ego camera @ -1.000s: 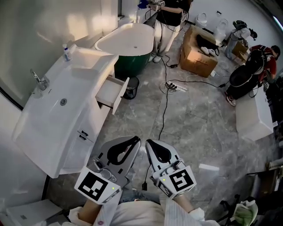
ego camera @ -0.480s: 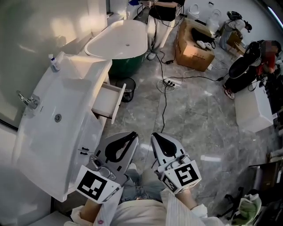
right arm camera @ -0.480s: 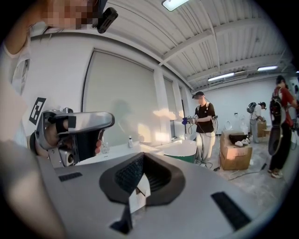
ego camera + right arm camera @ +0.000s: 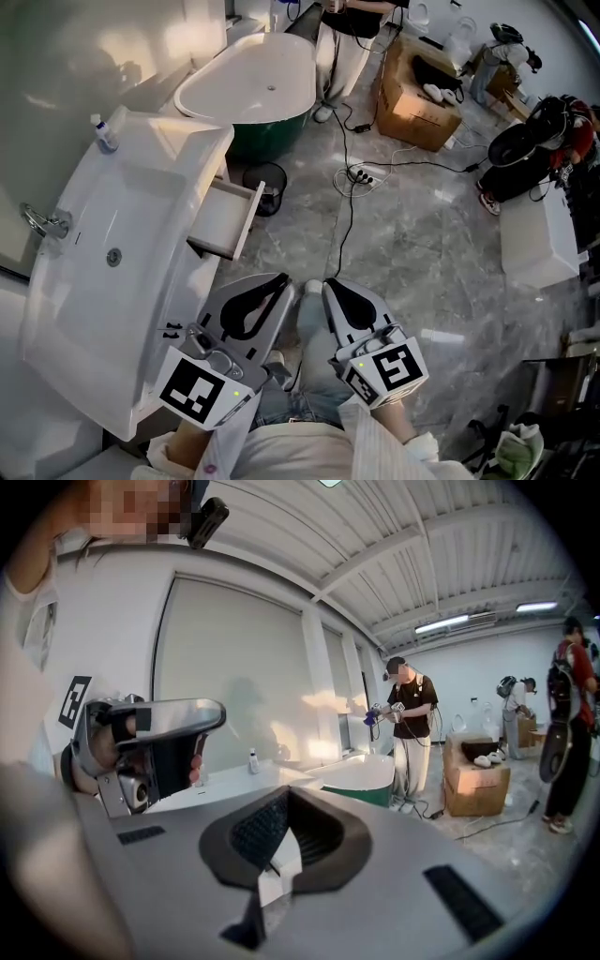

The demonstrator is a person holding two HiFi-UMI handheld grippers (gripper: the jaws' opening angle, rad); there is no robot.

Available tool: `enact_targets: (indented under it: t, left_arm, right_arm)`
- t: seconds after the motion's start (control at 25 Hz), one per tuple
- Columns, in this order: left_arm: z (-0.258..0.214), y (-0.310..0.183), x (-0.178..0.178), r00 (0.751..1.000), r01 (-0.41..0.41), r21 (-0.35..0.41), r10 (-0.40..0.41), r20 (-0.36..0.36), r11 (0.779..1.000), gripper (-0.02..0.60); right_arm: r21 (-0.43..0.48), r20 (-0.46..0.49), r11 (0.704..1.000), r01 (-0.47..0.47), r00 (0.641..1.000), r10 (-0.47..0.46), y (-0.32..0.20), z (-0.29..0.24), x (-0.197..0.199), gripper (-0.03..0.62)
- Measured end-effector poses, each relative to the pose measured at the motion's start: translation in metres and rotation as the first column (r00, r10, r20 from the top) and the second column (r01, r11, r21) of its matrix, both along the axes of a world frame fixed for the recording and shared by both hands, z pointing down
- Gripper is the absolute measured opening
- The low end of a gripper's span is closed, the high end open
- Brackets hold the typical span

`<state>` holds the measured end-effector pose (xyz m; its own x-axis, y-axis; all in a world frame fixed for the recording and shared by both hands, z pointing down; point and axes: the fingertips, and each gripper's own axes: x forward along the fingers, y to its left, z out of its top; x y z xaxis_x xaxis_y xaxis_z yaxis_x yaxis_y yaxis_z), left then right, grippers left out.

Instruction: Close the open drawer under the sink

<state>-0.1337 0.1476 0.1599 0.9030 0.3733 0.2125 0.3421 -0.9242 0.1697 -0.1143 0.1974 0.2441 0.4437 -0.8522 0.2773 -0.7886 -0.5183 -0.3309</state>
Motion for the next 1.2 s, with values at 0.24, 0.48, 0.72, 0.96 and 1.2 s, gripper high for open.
enact_targets:
  t: [0.24, 0.48, 0.72, 0.96, 1.2]
  left_arm:
    - [0.017, -0.021, 0.059, 0.997, 0.073, 0.038, -0.073, -0.002, 0.997, 0.029]
    - [0.028, -0.042, 0.138, 0.98, 0.201, 0.074, -0.199, -0.027, 0.977, 0.029]
    - [0.037, -0.048, 0.213, 0.948, 0.319, 0.096, -0.318, -0.025, 0.943, 0.029]
    - [0.048, -0.05, 0.257, 0.897, 0.441, 0.115, -0.441, -0.034, 0.89, 0.029]
    - [0.056, -0.062, 0.267, 0.823, 0.566, 0.143, -0.566, -0.045, 0.812, 0.029]
  right_arm:
    - [0.026, 0.001, 0.997, 0.078, 0.997, -0.078, -0.025, 0.021, 0.062, 0.009]
    - [0.042, 0.003, 0.982, 0.186, 0.982, -0.187, -0.043, 0.037, 0.143, 0.009]
    - [0.063, -0.008, 0.944, 0.324, 0.946, -0.324, -0.057, 0.041, 0.218, 0.009]
    - [0.084, -0.033, 0.88, 0.468, 0.884, -0.467, -0.072, 0.049, 0.262, 0.009]
    - [0.109, -0.05, 0.789, 0.605, 0.796, -0.604, -0.095, 0.056, 0.277, 0.009]
